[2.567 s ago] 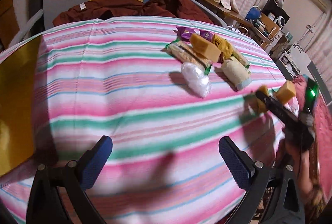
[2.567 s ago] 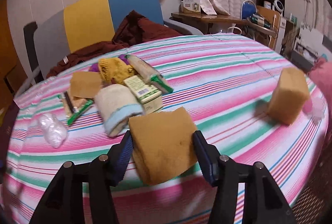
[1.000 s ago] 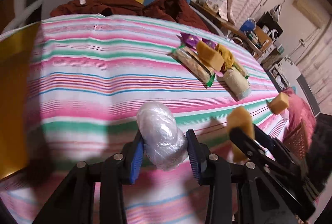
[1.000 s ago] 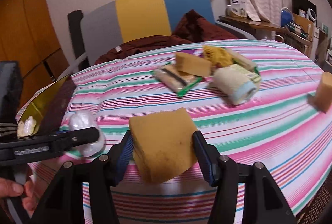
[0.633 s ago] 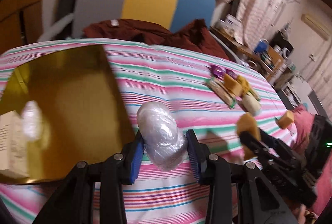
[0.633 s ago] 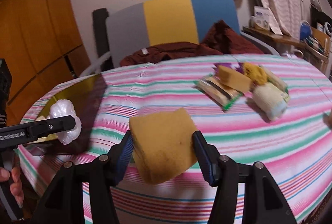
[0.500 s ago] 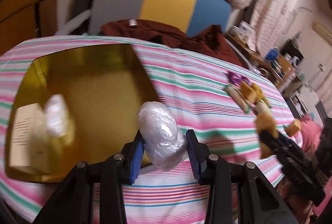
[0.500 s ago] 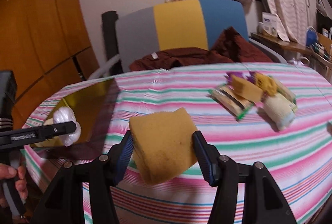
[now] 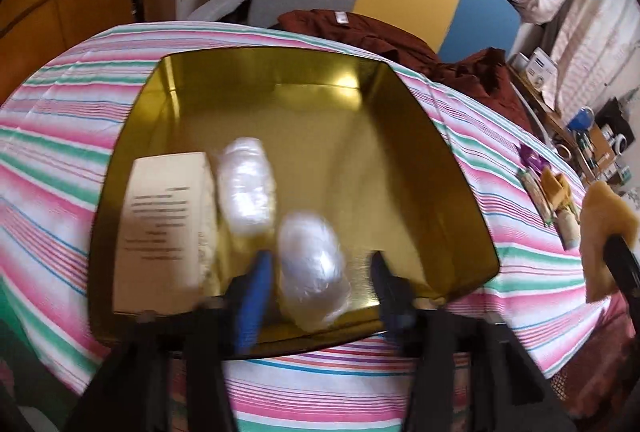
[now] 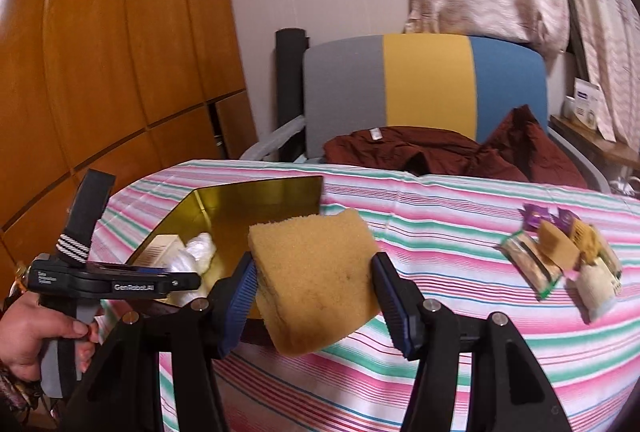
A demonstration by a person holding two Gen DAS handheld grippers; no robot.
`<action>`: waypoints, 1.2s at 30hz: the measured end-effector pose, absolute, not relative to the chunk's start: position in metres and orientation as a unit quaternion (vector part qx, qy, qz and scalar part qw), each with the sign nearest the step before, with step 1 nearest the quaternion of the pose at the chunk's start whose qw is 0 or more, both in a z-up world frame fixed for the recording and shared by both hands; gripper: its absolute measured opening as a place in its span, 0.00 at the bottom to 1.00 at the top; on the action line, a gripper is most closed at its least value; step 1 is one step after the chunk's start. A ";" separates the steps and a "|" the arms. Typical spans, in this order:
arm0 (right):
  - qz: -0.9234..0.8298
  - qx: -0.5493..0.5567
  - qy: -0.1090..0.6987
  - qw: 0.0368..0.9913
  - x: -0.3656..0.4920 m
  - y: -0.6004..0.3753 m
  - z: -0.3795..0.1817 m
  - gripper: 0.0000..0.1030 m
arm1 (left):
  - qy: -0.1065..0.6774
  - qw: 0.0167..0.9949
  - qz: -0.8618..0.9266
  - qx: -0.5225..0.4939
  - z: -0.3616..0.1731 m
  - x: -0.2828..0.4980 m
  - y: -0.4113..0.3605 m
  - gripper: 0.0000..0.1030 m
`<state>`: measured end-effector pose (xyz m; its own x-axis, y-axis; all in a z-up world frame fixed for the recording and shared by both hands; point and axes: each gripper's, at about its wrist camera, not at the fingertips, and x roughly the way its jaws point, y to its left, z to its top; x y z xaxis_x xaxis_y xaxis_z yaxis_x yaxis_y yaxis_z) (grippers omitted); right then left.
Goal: Organize objects
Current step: 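Place the wrapped item in the tray with the left tool while the right tool carries the sponge, then lower the tan sponge into the gold tray and open the right tool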
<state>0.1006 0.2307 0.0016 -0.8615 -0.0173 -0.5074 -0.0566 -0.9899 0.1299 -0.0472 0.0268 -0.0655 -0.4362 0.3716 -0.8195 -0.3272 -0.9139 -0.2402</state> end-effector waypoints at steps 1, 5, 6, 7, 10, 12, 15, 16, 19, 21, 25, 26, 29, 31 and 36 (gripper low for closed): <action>0.962 -0.264 0.069 0.006 0.099 0.227 0.002 0.56 | -0.028 0.203 0.848 -0.488 -0.065 -0.047 0.024 0.82; 0.961 -0.271 0.062 -0.006 0.093 0.217 0.000 0.56 | -0.046 0.194 0.858 -0.473 -0.059 -0.038 0.012 0.88; 0.960 -0.273 0.061 -0.009 0.091 0.214 0.000 0.56 | -0.045 0.192 0.863 -0.466 -0.057 -0.035 0.010 0.92; 0.959 -0.275 0.059 -0.012 0.089 0.211 -0.001 0.56 | -0.043 0.187 0.869 -0.456 -0.053 -0.030 0.008 0.96; 0.955 -0.289 0.056 -0.023 0.080 0.203 -0.006 0.56 | -0.045 0.167 0.890 -0.421 -0.042 -0.014 -0.001 1.00; 0.951 -0.302 0.055 -0.031 0.071 0.196 -0.011 0.56 | -0.053 0.157 0.901 -0.401 -0.037 -0.007 -0.008 1.00; 0.945 -0.318 0.056 -0.049 0.057 0.185 -0.018 0.56 | -0.069 0.134 0.914 -0.376 -0.028 0.000 -0.022 1.00; 0.943 -0.324 0.057 -0.054 0.052 0.182 -0.020 0.56 | -0.079 0.119 0.918 -0.370 -0.025 0.002 -0.030 1.00; 0.934 -0.347 0.058 -0.066 0.032 0.168 -0.029 0.56 | -0.100 0.092 0.921 -0.366 -0.020 0.001 -0.047 1.00; 0.928 -0.361 0.060 -0.075 0.019 0.160 -0.034 0.56 | -0.111 0.079 0.918 -0.372 -0.020 -0.001 -0.057 1.00; 0.914 -0.386 0.075 -0.099 -0.003 0.143 -0.048 0.56 | -0.127 0.066 0.916 -0.374 -0.019 0.000 -0.070 1.00; 0.911 -0.393 0.076 -0.101 -0.008 0.138 -0.052 0.57 | -0.128 0.064 0.916 -0.374 -0.018 0.000 -0.072 1.00; 0.901 -0.412 0.082 -0.111 -0.020 0.128 -0.062 0.59 | -0.128 0.059 0.918 -0.370 -0.018 0.002 -0.079 1.00; 0.896 -0.424 0.072 -0.107 -0.025 0.120 -0.067 0.60 | -0.130 0.053 0.918 -0.371 -0.019 0.002 -0.084 1.00; 0.889 -0.443 0.037 -0.110 -0.024 0.109 -0.073 0.61 | -0.143 0.043 0.915 -0.375 -0.022 0.003 -0.091 1.00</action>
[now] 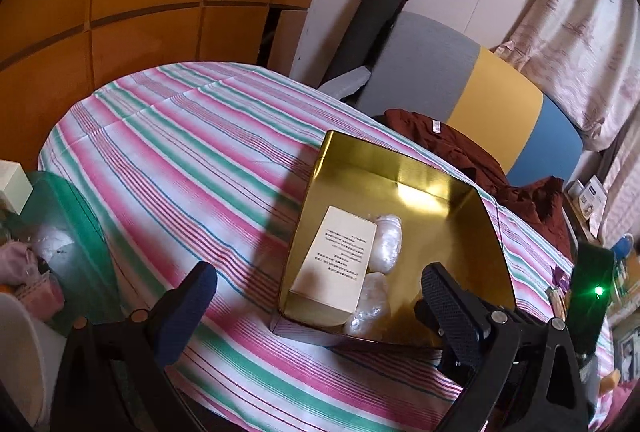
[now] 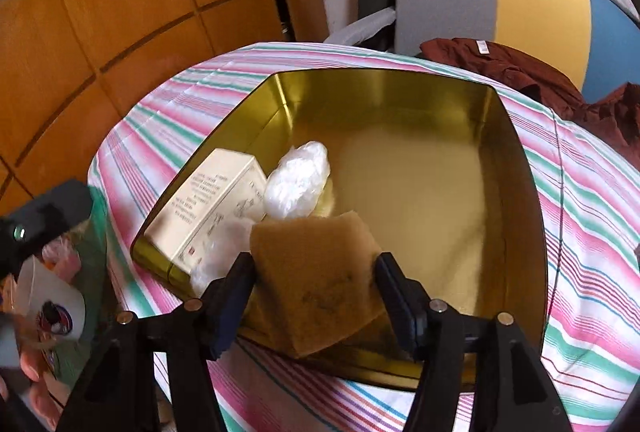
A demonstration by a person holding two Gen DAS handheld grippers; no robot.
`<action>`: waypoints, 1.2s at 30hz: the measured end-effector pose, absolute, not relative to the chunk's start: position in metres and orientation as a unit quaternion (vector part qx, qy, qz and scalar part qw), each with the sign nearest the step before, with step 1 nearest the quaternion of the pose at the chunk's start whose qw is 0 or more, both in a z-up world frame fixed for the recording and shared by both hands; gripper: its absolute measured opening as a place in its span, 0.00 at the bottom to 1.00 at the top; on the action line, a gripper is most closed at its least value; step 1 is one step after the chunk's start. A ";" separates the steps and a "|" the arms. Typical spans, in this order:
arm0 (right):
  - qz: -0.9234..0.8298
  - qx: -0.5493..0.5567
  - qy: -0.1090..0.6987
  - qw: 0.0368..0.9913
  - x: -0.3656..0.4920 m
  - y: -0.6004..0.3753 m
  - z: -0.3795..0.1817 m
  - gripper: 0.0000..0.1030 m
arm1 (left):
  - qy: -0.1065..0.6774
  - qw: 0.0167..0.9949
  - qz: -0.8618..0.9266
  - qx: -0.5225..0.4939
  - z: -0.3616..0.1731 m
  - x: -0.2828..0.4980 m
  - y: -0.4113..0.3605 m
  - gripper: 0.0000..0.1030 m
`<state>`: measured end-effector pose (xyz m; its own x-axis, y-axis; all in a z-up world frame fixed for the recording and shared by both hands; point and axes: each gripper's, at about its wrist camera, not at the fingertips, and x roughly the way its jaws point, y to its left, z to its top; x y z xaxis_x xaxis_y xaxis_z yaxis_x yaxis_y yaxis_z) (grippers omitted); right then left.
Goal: Organize objects
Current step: 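Lower the tan sponge into the gold tray and open the right tool, then move the right tool to the pile and grasp the white knit sock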
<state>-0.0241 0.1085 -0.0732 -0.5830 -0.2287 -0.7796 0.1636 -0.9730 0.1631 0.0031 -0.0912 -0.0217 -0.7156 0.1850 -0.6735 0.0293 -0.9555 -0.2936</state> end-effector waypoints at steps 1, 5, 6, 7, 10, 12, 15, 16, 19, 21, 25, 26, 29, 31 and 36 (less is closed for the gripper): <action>-0.890 0.442 -0.036 0.110 -0.022 0.109 -0.072 0.62 | -0.144 0.040 0.915 -0.373 -0.022 0.004 -0.091 1.00; -0.891 0.430 -0.070 0.127 -0.017 0.115 -0.066 0.79 | -0.149 0.041 0.916 -0.370 -0.022 0.006 -0.088 1.00; -0.891 0.430 -0.076 0.128 -0.017 0.117 -0.063 0.80 | -0.148 0.041 0.916 -0.370 -0.022 0.006 -0.088 1.00; -0.891 0.429 -0.078 0.125 -0.017 0.119 -0.060 0.80 | -0.146 0.041 0.917 -0.370 -0.021 0.006 -0.086 1.00; -0.899 0.410 -0.097 0.122 -0.012 0.129 -0.047 0.80 | -0.138 0.045 0.918 -0.369 -0.019 0.006 -0.081 1.00; -0.904 0.398 -0.105 0.115 -0.007 0.138 -0.038 0.80 | -0.136 0.047 0.918 -0.369 -0.019 0.006 -0.078 1.00; -0.910 0.384 -0.113 0.104 0.003 0.155 -0.025 0.80 | -0.133 0.055 0.917 -0.372 -0.019 0.006 -0.070 1.00; -0.912 0.381 -0.116 0.097 0.006 0.162 -0.022 0.80 | -0.131 0.060 0.917 -0.373 -0.020 0.006 -0.065 1.00; -0.919 0.370 -0.117 0.067 0.019 0.189 -0.012 0.80 | -0.125 0.075 0.914 -0.378 -0.022 0.007 -0.050 1.00; -0.923 0.366 -0.114 0.034 0.029 0.211 -0.009 0.79 | -0.119 0.088 0.912 -0.383 -0.022 0.008 -0.039 1.00; -0.919 0.369 -0.138 -0.028 0.053 0.259 -0.017 0.70 | -0.100 0.127 0.908 -0.388 -0.020 0.014 -0.009 1.00; -0.917 0.369 -0.151 -0.037 0.061 0.271 -0.022 0.68 | -0.095 0.139 0.906 -0.388 -0.019 0.015 -0.001 1.00; -0.907 0.374 -0.178 -0.074 0.084 0.307 -0.039 0.65 | -0.071 0.178 0.900 -0.392 -0.016 0.023 0.027 1.00; -0.902 0.375 -0.190 -0.102 0.101 0.331 -0.051 0.60 | -0.050 0.205 0.895 -0.394 -0.015 0.029 0.049 1.00; -0.882 0.388 -0.208 -0.170 0.139 0.392 -0.079 0.53 | -0.008 0.265 0.875 -0.405 -0.016 0.044 0.100 1.00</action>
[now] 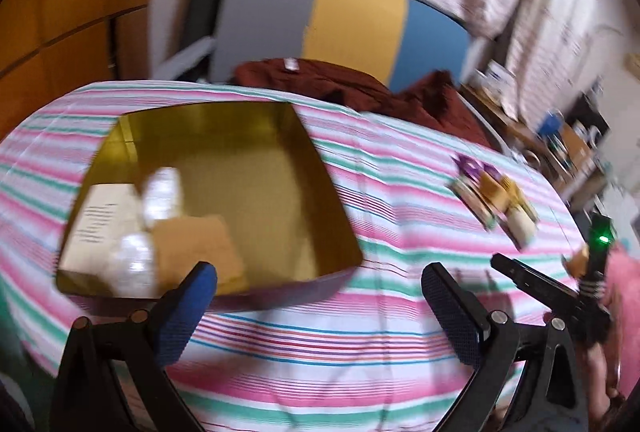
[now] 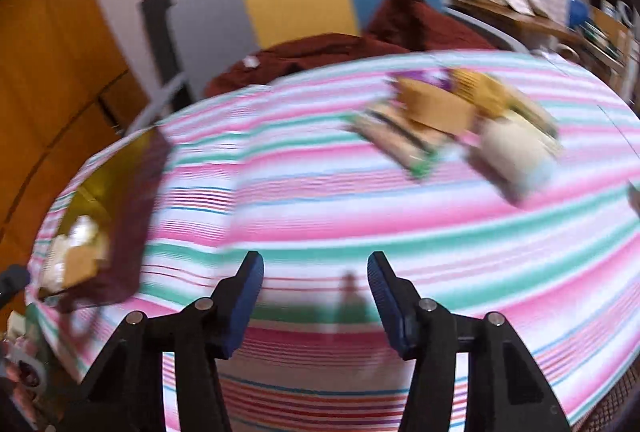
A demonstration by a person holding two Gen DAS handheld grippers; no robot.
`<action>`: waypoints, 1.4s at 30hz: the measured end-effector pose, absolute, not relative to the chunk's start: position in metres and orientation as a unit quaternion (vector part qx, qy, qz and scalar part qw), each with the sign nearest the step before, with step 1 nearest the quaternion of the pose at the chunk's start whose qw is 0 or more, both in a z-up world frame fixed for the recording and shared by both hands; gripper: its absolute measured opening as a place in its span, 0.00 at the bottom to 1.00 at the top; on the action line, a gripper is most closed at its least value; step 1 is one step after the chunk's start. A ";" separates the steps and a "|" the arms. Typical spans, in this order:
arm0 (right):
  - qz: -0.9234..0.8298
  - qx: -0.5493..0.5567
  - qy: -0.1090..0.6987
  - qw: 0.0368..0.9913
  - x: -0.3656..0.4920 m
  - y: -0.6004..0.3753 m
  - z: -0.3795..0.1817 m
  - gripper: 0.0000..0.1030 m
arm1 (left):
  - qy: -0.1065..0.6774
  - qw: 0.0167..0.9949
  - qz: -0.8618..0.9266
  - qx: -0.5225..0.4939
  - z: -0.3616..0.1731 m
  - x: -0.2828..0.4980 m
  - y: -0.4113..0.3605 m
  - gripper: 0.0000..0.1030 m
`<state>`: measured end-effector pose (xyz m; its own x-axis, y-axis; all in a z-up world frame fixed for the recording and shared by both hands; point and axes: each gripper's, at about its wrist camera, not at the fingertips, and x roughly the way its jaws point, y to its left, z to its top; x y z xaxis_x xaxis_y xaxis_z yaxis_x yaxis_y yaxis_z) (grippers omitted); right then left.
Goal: Organize objects
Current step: 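Move the right tool to the pile and grasp the white knit sock, then grasp the cracker packet with green ends with the left tool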
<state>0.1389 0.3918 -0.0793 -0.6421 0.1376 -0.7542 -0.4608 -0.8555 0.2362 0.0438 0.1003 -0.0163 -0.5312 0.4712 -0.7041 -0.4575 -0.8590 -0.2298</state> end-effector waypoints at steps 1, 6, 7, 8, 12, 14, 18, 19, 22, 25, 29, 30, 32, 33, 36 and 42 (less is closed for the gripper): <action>0.877 -0.391 0.212 0.183 0.145 0.405 -0.084 0.53 | -0.004 0.274 0.871 -0.408 -0.018 0.045 0.107 1.00; 0.861 -0.396 0.194 0.254 0.160 0.466 -0.088 0.53 | 0.029 0.309 0.854 -0.417 -0.022 0.060 0.147 1.00; 0.860 -0.394 0.186 0.266 0.161 0.477 -0.087 0.53 | 0.033 0.315 0.851 -0.420 -0.023 0.062 0.154 1.00; 0.859 -0.390 0.177 0.280 0.160 0.489 -0.083 0.53 | 0.035 0.320 0.848 -0.422 -0.024 0.064 0.159 1.00; 0.855 -0.388 0.170 0.297 0.148 0.527 -0.078 0.53 | 0.041 0.331 0.837 -0.434 -0.031 0.070 0.177 1.00; 0.852 -0.394 0.169 0.301 0.140 0.538 -0.081 0.55 | 0.046 0.333 0.833 -0.439 -0.034 0.071 0.181 1.00; 0.850 -0.403 0.135 0.312 0.125 0.545 -0.086 0.57 | 0.054 0.332 0.829 -0.447 -0.041 0.071 0.192 1.00; 0.852 -0.402 0.132 0.309 0.126 0.546 -0.086 0.57 | 0.055 0.332 0.827 -0.450 -0.043 0.071 0.194 1.00; 0.859 -0.399 0.114 0.301 0.125 0.548 -0.089 0.59 | 0.057 0.328 0.825 -0.456 -0.047 0.069 0.197 1.00; 0.859 -0.403 0.104 0.298 0.124 0.550 -0.094 0.60 | 0.056 0.328 0.820 -0.465 -0.051 0.066 0.202 1.00; 0.866 -0.392 0.109 0.291 0.129 0.548 -0.097 0.51 | 0.058 0.332 0.816 -0.469 -0.053 0.063 0.213 1.00; 0.867 -0.387 0.116 0.293 0.133 0.546 -0.098 0.50 | 0.061 0.332 0.816 -0.469 -0.053 0.063 0.217 1.00; 0.872 -0.373 0.131 0.290 0.140 0.542 -0.097 0.48 | 0.064 0.335 0.813 -0.472 -0.055 0.060 0.226 1.00; 0.875 -0.364 0.143 0.284 0.143 0.540 -0.097 0.48 | 0.064 0.336 0.811 -0.474 -0.056 0.058 0.231 1.00; 0.882 -0.345 0.169 0.274 0.151 0.531 -0.096 0.48 | 0.064 0.336 0.809 -0.479 -0.058 0.051 0.247 1.00; 0.886 -0.327 0.178 0.278 0.161 0.519 -0.098 0.48 | 0.062 0.344 0.802 -0.485 -0.063 0.034 0.299 1.00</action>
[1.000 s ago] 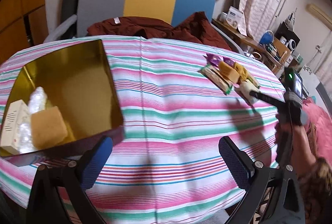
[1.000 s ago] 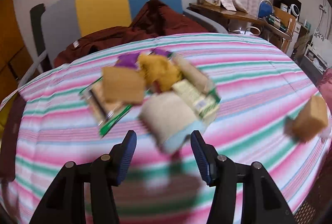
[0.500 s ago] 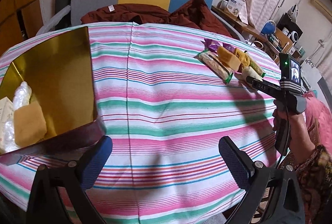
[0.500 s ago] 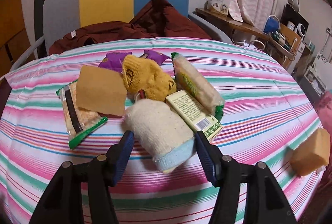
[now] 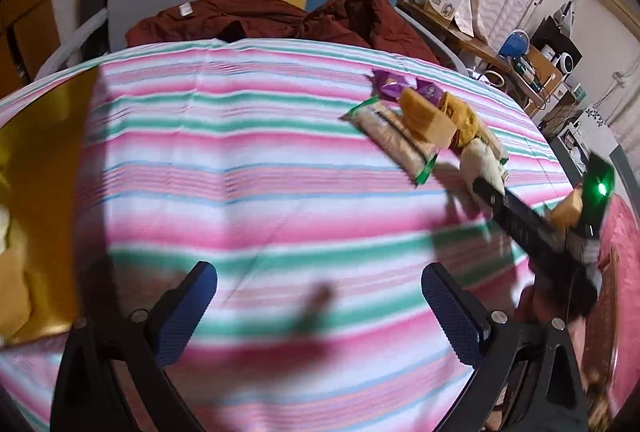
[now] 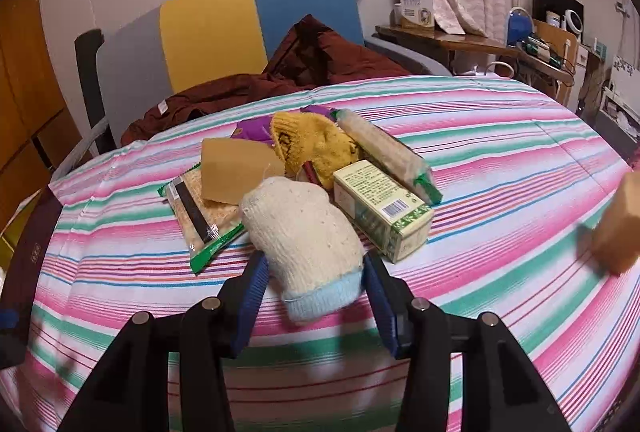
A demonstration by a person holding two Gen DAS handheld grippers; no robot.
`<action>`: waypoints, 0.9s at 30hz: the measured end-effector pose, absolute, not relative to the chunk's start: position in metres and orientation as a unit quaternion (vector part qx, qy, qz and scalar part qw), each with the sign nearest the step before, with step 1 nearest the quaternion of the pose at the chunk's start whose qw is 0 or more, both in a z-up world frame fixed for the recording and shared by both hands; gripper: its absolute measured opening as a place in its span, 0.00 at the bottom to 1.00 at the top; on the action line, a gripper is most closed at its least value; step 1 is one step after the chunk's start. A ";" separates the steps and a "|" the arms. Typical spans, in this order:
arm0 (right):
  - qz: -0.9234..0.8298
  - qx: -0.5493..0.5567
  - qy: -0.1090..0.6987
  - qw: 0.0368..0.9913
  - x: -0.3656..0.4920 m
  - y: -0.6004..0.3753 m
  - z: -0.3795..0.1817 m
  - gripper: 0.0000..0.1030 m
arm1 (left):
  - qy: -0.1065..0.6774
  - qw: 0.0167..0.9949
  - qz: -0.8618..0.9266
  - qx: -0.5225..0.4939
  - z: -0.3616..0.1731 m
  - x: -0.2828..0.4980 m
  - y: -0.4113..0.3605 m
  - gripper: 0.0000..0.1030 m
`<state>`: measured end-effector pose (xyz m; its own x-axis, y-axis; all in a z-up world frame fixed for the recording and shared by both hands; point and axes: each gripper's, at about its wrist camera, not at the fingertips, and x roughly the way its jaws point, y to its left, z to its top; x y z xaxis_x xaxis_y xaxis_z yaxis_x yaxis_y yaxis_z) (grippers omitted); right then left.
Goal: Organize objects
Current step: 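Grasp the cracker packet with green ends with the left tool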
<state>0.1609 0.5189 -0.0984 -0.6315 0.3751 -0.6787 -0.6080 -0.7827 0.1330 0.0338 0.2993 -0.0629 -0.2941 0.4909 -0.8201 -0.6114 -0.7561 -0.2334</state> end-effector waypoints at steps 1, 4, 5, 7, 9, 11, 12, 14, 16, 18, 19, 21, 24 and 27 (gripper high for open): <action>0.884 -0.324 0.182 0.284 0.163 0.521 -0.099 0.48 | 0.060 0.348 0.801 -0.484 -0.064 0.030 0.310 1.00; 0.880 -0.312 0.197 0.297 0.168 0.525 -0.102 0.48 | 0.055 0.352 0.799 -0.484 -0.066 0.021 0.340 1.00; 0.880 -0.309 0.199 0.299 0.169 0.526 -0.102 0.48 | 0.054 0.350 0.799 -0.486 -0.068 0.018 0.349 1.00; 0.880 -0.307 0.197 0.303 0.169 0.528 -0.102 0.48 | 0.051 0.348 0.798 -0.489 -0.072 0.011 0.370 1.00; 0.881 -0.305 0.191 0.308 0.167 0.526 -0.102 0.48 | 0.047 0.349 0.792 -0.499 -0.078 0.005 0.392 1.00; 0.879 -0.304 0.186 0.317 0.168 0.525 -0.102 0.48 | 0.050 0.350 0.786 -0.507 -0.084 -0.001 0.415 1.00; 0.879 -0.302 0.186 0.318 0.168 0.526 -0.102 0.48 | 0.054 0.351 0.785 -0.507 -0.088 -0.003 0.429 1.00; 0.878 -0.299 0.189 0.321 0.170 0.527 -0.103 0.48 | 0.068 0.350 0.784 -0.508 -0.094 -0.007 0.449 1.00; 0.879 -0.299 0.192 0.320 0.171 0.529 -0.104 0.48 | 0.068 0.354 0.779 -0.513 -0.101 -0.012 0.460 1.00; 0.879 -0.298 0.191 0.320 0.171 0.529 -0.104 0.48 | 0.085 0.345 0.789 -0.501 -0.106 -0.017 0.466 1.00; 0.879 -0.299 0.190 0.320 0.170 0.529 -0.105 0.48 | 0.095 0.341 0.793 -0.495 -0.106 -0.018 0.467 1.00; 0.879 -0.298 0.190 0.320 0.171 0.529 -0.105 0.48 | 0.113 0.334 0.797 -0.491 -0.107 -0.021 0.462 1.00; 0.879 -0.298 0.190 0.319 0.171 0.530 -0.105 0.48 | 0.139 0.328 0.803 -0.478 -0.107 -0.023 0.438 1.00; 0.879 -0.299 0.188 0.321 0.171 0.529 -0.105 0.48 | 0.167 0.297 0.816 -0.467 -0.110 -0.028 0.413 1.00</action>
